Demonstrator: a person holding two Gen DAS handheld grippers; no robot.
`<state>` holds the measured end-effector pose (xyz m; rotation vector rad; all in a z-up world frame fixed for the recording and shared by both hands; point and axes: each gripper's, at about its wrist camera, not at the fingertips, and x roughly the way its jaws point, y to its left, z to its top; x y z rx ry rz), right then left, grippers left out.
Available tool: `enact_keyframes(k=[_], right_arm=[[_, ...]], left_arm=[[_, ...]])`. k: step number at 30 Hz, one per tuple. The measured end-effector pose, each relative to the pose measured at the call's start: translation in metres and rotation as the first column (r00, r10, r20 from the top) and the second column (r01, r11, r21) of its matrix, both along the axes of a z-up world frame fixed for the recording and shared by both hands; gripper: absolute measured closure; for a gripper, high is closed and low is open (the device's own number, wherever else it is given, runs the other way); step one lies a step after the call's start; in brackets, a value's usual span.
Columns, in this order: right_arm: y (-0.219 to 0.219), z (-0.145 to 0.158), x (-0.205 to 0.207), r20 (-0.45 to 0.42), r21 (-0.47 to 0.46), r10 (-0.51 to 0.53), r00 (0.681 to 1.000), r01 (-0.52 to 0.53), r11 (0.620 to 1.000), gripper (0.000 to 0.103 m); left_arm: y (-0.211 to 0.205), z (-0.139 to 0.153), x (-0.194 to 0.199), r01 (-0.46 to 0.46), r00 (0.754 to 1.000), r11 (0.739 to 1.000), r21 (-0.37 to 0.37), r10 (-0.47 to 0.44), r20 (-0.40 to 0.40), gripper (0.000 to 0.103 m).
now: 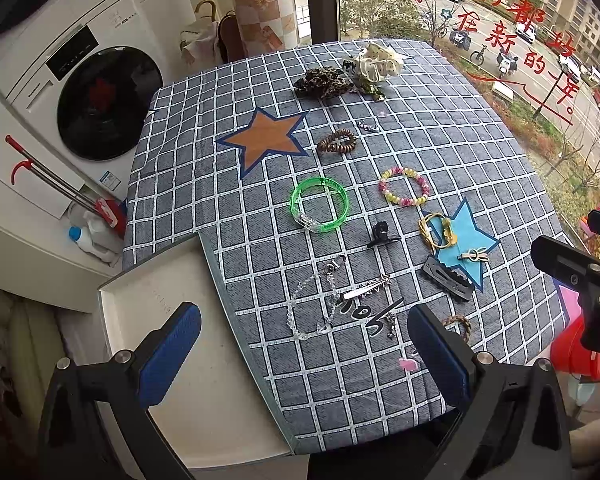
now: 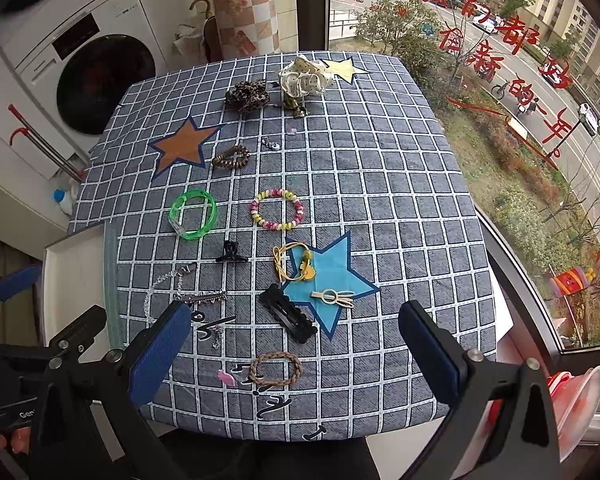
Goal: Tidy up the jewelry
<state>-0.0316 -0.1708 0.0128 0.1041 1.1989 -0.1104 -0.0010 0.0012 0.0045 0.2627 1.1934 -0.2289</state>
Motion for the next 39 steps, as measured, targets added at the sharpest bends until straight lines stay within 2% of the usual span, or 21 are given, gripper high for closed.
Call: enact_keyframes(k=[39], right_arm=[[0.0036, -0.0014, 0.0004, 0.0, -0.002, 0.01, 1.0, -0.01, 1.0, 0.0]], left_arm=[[0.003, -0.0031, -0.001, -0.008, 1.0, 1.0, -0.001, 0.008, -0.012, 0.0]])
